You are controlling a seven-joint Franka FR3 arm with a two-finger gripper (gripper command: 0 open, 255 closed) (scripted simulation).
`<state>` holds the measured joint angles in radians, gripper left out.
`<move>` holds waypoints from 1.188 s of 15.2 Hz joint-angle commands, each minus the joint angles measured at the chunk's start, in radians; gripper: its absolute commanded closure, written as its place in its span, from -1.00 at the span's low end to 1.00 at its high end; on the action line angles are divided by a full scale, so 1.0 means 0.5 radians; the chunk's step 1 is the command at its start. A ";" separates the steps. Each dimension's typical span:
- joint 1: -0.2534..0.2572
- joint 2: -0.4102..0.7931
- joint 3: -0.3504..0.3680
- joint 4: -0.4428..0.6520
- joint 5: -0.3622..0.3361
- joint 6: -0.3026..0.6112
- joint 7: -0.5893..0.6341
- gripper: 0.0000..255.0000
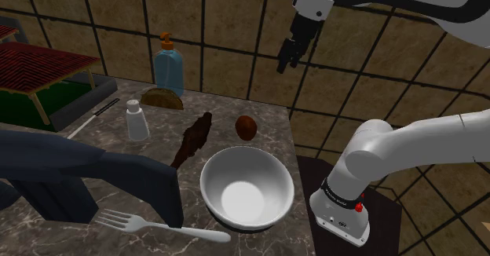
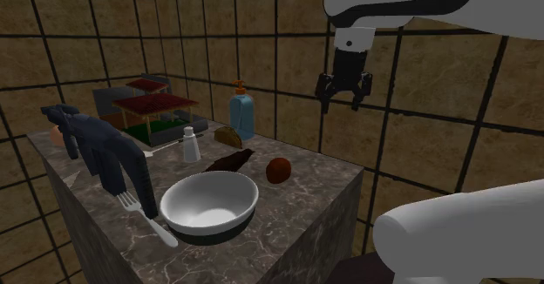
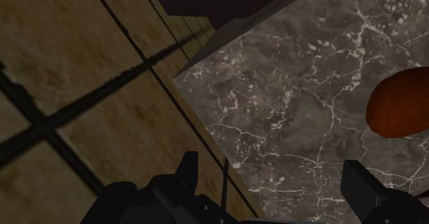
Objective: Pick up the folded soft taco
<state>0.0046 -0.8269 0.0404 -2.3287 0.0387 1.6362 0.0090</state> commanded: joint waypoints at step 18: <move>0.191 1.193 0.295 0.720 -0.017 0.463 -0.085 -1.00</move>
<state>0.0944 -0.2666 0.1773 -1.9935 0.0351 1.8561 -0.0333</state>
